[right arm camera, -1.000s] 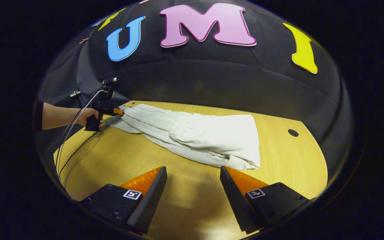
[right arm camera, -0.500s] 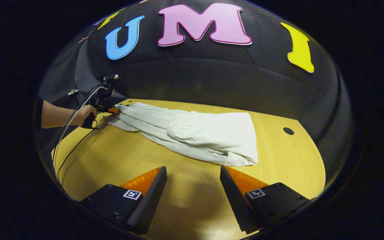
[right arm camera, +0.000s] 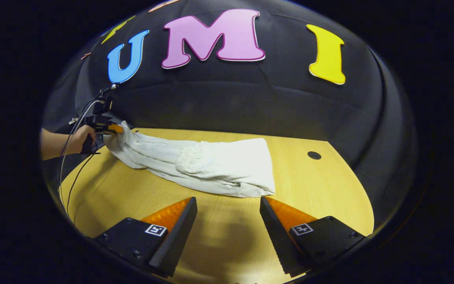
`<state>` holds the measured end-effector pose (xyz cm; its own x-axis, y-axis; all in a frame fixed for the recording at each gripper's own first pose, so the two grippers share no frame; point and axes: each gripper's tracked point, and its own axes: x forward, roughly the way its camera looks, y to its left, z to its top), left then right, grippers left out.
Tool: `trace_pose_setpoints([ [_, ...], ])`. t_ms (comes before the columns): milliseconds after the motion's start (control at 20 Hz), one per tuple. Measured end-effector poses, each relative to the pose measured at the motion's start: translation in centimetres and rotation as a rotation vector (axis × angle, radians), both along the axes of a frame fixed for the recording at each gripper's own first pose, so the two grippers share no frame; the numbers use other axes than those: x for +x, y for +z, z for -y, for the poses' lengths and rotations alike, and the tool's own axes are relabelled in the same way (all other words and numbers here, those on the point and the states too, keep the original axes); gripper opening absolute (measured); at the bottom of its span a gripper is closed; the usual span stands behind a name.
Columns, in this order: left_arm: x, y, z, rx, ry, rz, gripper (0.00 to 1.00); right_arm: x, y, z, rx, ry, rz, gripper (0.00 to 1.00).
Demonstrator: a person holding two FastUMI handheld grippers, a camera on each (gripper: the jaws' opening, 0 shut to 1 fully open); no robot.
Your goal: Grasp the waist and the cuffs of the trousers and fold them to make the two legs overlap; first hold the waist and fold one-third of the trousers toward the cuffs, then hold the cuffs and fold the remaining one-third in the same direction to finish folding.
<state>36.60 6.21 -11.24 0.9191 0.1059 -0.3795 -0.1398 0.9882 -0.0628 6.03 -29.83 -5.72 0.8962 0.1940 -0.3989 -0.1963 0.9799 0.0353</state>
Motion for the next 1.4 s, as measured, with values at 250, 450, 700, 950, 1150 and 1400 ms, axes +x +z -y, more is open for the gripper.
trace_pose_setpoints([
  [250,-0.8,5.9,6.7,0.005,-0.073,0.068,0.01,-1.8,2.3,5.0,-0.018,-0.065,0.021,0.98],
  [450,-2.0,9.2,13.9,-0.046,-0.139,0.088,0.05,-2.9,4.0,8.5,-0.028,-0.120,0.036,0.98],
  [700,-2.7,13.8,27.9,-0.089,-0.284,0.122,0.05,-6.1,5.8,12.9,-0.017,-0.197,0.038,0.98],
  [950,-4.3,14.0,39.0,-0.131,-0.434,0.093,0.05,-8.6,7.1,15.3,-0.009,-0.249,0.047,0.98],
  [1150,-5.0,11.9,44.6,-0.168,-0.487,0.052,0.06,-10.7,8.0,17.4,-0.019,-0.295,0.056,0.98],
  [1400,-6.2,8.1,48.8,-0.199,-0.516,-0.037,0.06,-13.4,6.6,18.8,-0.008,-0.341,0.016,0.98],
])
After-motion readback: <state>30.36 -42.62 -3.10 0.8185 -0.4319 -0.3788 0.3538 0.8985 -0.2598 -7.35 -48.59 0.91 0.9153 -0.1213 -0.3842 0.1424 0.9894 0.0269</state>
